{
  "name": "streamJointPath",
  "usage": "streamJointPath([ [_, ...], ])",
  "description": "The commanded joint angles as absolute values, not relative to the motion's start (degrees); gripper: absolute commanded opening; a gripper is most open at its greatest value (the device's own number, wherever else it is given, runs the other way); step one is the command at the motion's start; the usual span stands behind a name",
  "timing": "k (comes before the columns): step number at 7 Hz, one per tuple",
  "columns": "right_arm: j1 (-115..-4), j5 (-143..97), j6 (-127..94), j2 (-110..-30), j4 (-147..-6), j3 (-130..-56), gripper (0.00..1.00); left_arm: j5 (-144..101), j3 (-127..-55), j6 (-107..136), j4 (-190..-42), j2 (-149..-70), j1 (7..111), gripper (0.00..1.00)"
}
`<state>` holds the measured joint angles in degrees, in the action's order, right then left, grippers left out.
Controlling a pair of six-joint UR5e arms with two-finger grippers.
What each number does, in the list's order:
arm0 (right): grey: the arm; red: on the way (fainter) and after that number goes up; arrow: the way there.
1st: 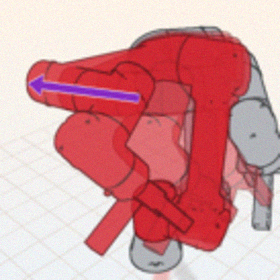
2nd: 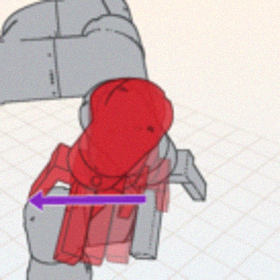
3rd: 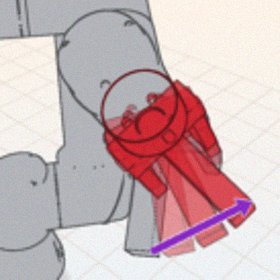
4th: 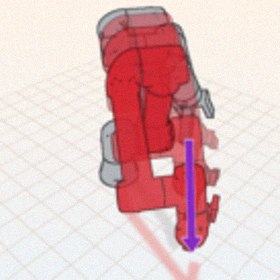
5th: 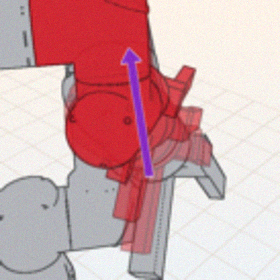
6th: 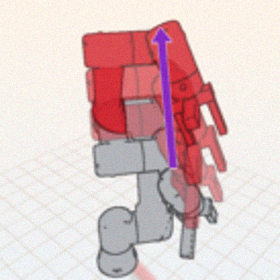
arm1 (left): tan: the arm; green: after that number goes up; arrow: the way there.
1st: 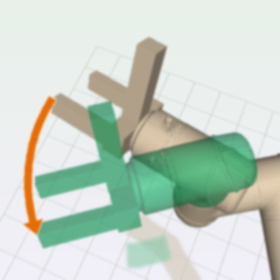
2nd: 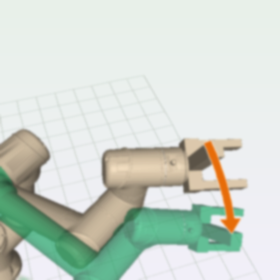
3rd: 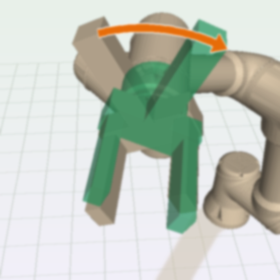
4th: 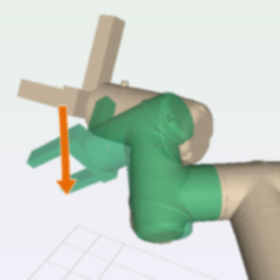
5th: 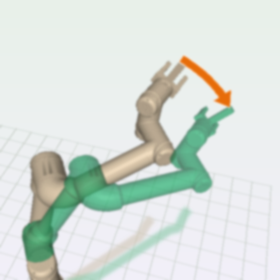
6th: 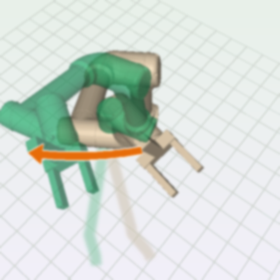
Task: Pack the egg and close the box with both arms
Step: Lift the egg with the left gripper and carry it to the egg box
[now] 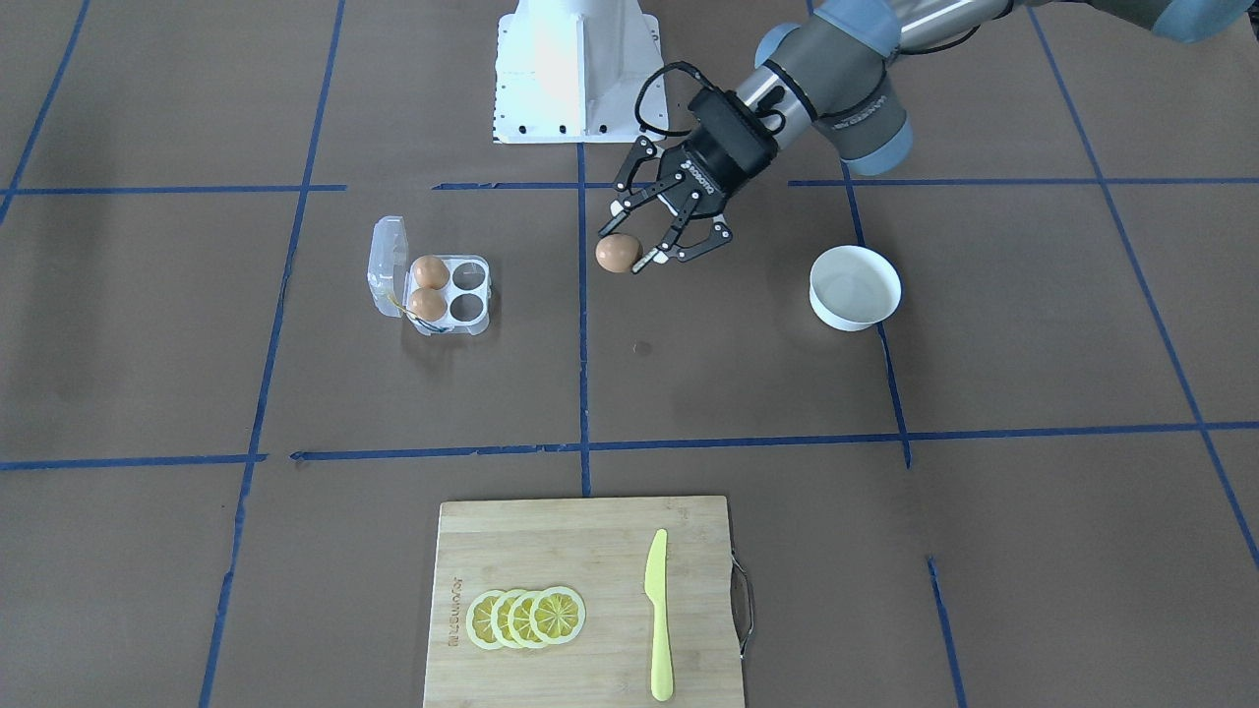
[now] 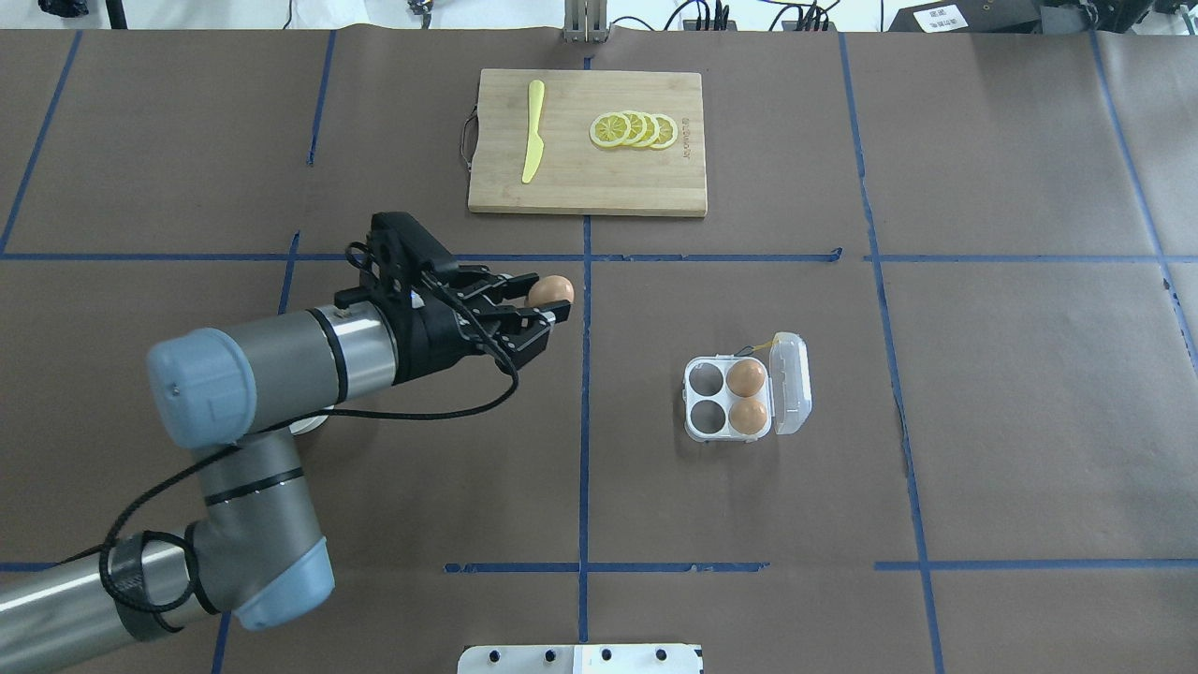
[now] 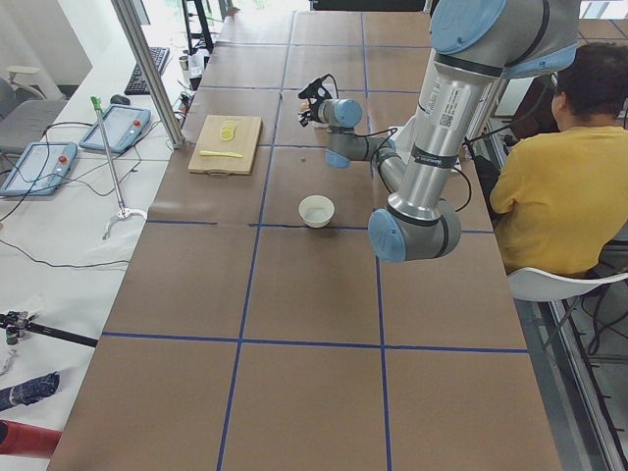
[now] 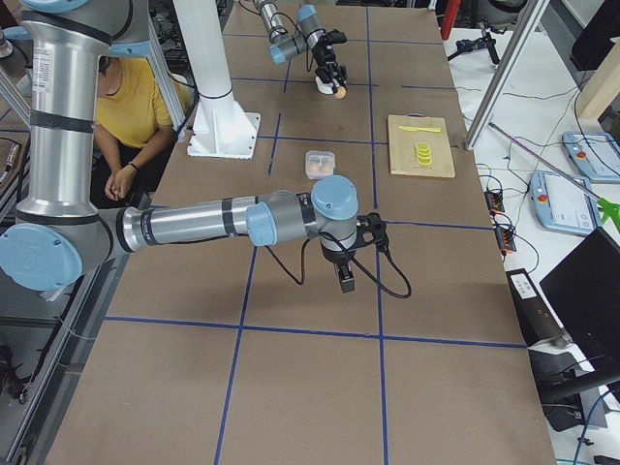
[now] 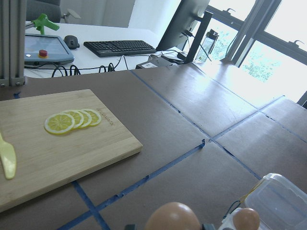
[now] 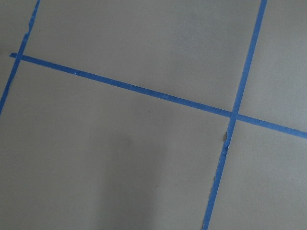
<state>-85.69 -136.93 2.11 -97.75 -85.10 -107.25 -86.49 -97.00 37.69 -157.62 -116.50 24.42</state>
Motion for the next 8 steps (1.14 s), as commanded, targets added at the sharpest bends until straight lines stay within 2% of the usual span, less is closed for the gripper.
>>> streamJointPath([
  [1, -85.69, -136.93, 2.11, -97.74, -85.08, -107.31, 1.0, -84.55, -88.83, 25.03, -161.08, -124.23, 20.83, 0.0],
  [2, -85.69, -136.93, 2.11, -97.73, -85.08, -107.31, 1.0, -84.46, -83.72, 22.09, -162.67, -128.45, 19.0, 0.0],
  [5, -85.78, -136.93, 2.11, -97.73, -85.08, -107.31, 1.0, -82.98, -74.3, 21.97, -164.18, -134.1, 16.27, 0.0],
  [8, -85.78, -136.85, 2.2, -97.65, -85.08, -107.31, 1.0, -82.36, -70.5, 21.97, -164.27, -135.61, 15.03, 0.0],
])
